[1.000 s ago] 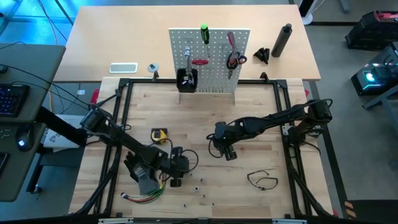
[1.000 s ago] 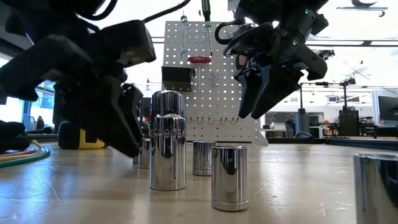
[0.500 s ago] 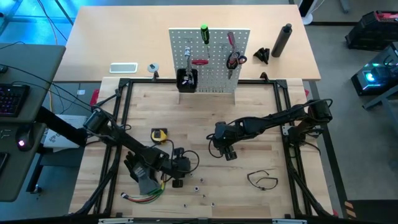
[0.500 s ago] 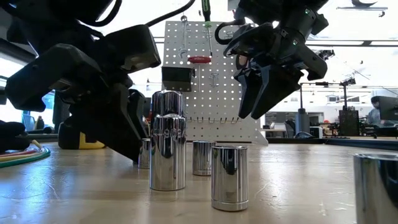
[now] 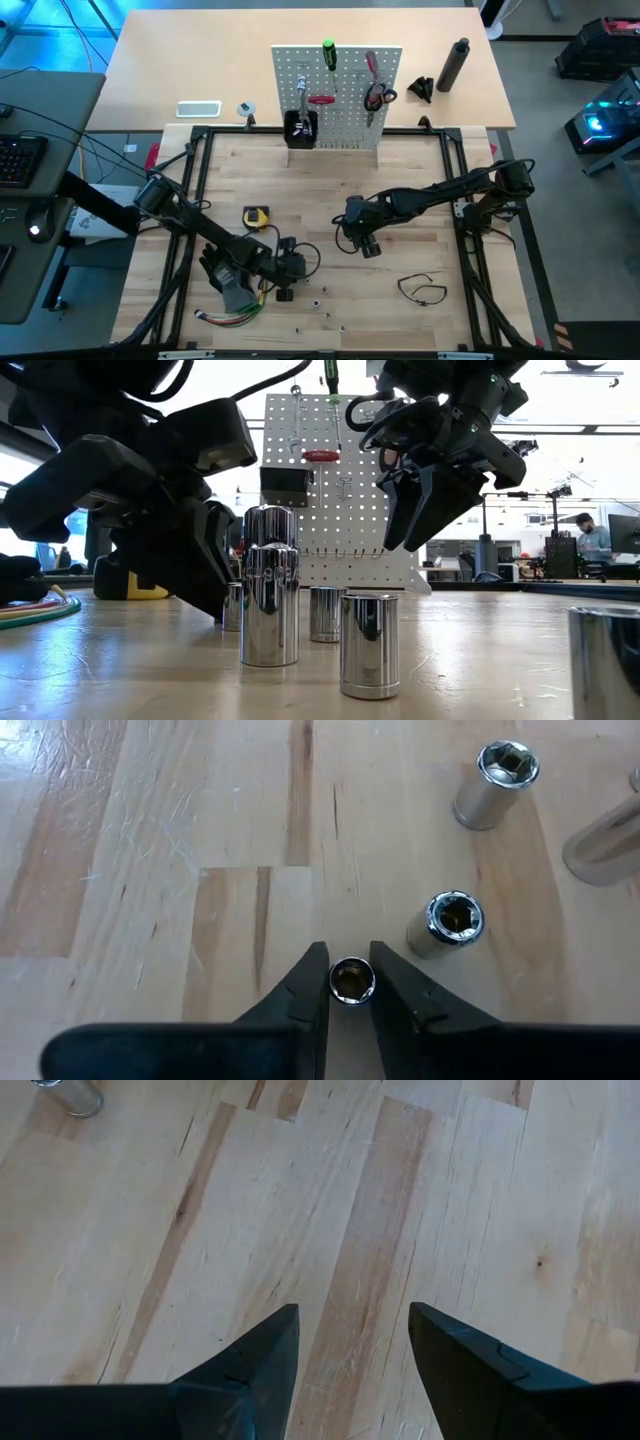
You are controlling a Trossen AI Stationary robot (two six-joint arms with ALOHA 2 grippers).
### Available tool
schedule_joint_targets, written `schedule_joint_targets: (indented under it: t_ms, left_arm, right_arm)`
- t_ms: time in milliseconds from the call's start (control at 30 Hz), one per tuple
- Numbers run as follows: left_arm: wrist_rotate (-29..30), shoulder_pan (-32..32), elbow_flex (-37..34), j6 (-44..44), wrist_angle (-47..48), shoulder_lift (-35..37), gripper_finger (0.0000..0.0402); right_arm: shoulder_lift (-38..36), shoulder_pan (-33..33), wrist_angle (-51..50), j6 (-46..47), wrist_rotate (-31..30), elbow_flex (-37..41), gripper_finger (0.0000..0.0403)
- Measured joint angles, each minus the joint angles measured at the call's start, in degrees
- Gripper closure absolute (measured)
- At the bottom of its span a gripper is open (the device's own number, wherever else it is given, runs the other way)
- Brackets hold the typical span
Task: Hang tools onto peg board
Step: Put the silver socket into the black bin on the white peg board
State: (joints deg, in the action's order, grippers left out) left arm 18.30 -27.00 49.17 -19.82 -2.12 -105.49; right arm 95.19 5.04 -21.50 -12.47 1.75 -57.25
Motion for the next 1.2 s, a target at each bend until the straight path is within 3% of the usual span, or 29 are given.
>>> schedule_joint_targets:
  t_ms: [133,367,700,900,1200]
  left_arm:
    - [1.69,0.21,-0.01,2.35,2.5,1.36,0.0356]
    - [10.13,3.7,-0.17,8.66,10.63,8.7,0.0356]
    - [22.97,15.83,-0.15,30.02,12.64,29.09,0.0356]
    - [20.41,27.8,-0.07,44.05,4.14,39.12,0.0355]
    - [4.06,45.44,4.11,48.41,0.79,39.74,0.0355]
  right_arm:
    - [0.01,0.0,0.0,0.0,-0.01,0.0,0.0217]
    - [0.01,0.0,0.03,0.01,0.0,0.0,0.0217]
    - [0.01,0.0,1.09,0.88,0.0,0.02,0.0217]
    - [0.01,0.0,2.11,1.39,0.0,0.02,0.0217]
    - [0.01,0.0,2.91,1.97,0.0,0.02,0.0217]
